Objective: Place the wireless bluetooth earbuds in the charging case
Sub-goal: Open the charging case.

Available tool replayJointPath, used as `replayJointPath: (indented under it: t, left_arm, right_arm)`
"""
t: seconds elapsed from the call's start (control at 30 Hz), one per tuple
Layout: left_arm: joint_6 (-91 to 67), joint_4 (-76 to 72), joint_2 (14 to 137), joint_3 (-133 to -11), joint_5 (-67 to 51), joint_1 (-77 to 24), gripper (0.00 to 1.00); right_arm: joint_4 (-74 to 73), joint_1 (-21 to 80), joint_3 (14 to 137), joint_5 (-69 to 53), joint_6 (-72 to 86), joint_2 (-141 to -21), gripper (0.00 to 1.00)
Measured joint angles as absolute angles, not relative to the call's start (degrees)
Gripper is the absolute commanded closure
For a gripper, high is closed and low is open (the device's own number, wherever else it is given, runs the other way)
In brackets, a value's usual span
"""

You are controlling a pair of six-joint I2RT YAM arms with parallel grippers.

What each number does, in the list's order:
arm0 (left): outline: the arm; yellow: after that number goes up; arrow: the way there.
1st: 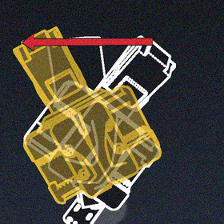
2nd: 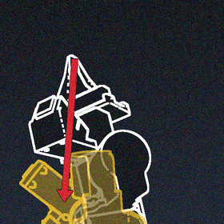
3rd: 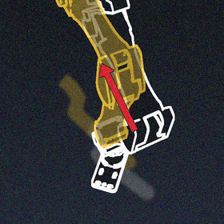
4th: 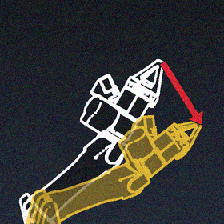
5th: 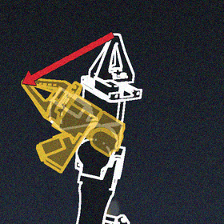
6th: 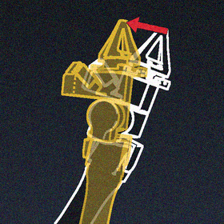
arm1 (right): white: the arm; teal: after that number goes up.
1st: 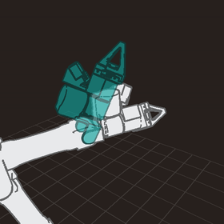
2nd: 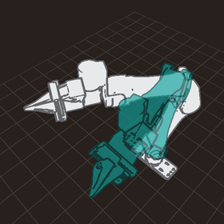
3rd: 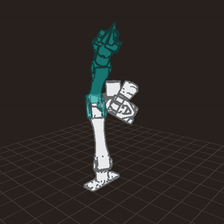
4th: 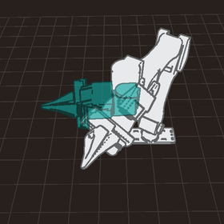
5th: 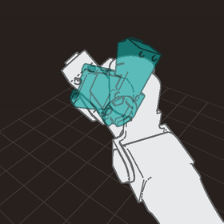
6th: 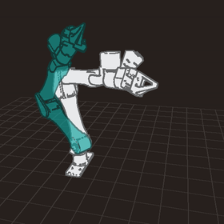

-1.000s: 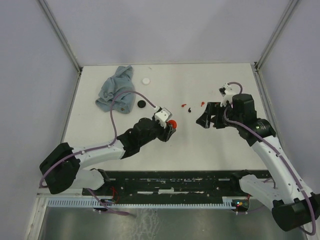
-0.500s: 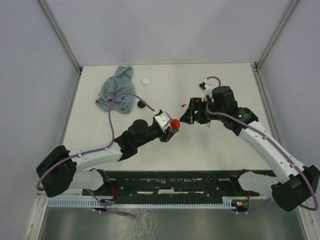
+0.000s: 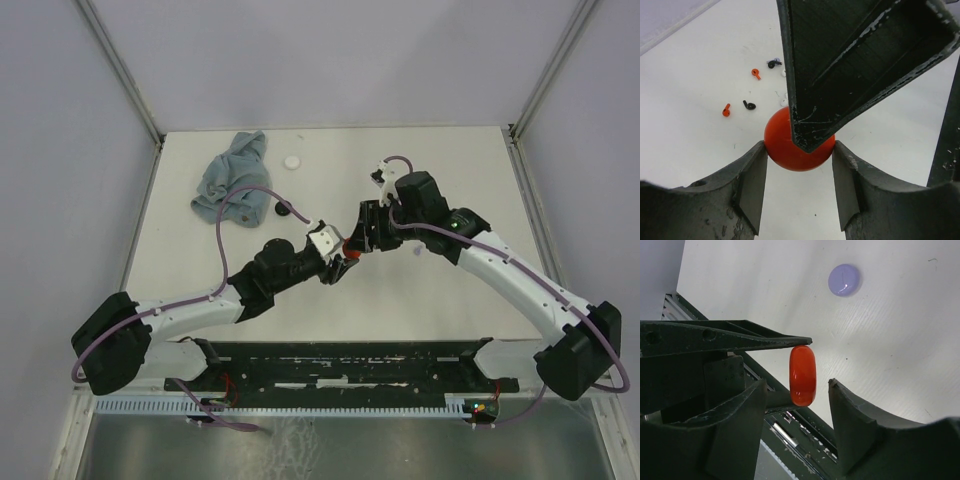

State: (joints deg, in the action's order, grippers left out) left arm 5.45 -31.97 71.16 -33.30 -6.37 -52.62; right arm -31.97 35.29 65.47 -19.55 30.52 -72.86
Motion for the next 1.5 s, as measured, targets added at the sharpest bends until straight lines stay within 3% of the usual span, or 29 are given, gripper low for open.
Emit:
replayJointPath:
  t: [0.3,0.53,0.77,0.97,1.27,1.5]
  left_arm:
    - [5.5,-32.0,71.1,-33.3,-6.4,-52.6,0.51]
    - [5.5,-31.7,70.8,-33.0,-6.2,-52.6,0.29]
    - [5.0,-31.6,68.1,-32.1,-8.7,-51.2,0.20]
    - [-3.6,-37.1,65.9,-27.9,-21.9,-40.5,0.20]
    - [-22.5,-55.3,69.2,-24.6,-39.1,-31.8,0.31]
    - [-32.5,-67.7,73.9,-24.6,-46.7,-30.7,0.37]
  right_arm:
    - [-32.1,36.5,65.9,-18.6,29.4,-74.3,0.68]
    - [-32.7,36.7,66.4,-18.2,27.7,-74.9,0.89]
    - [-33.9,36.8,68.9,-19.6,22.2,-74.9,0.91]
    - [-34.3,36.8,70.0,-20.9,15.3,-74.8,0.94]
    - [-32.8,36.8,70.0,-27.0,6.7,-71.9,0.97]
    - [-30.3,36.8,69.3,-34.2,1.8,-69.3,0.98]
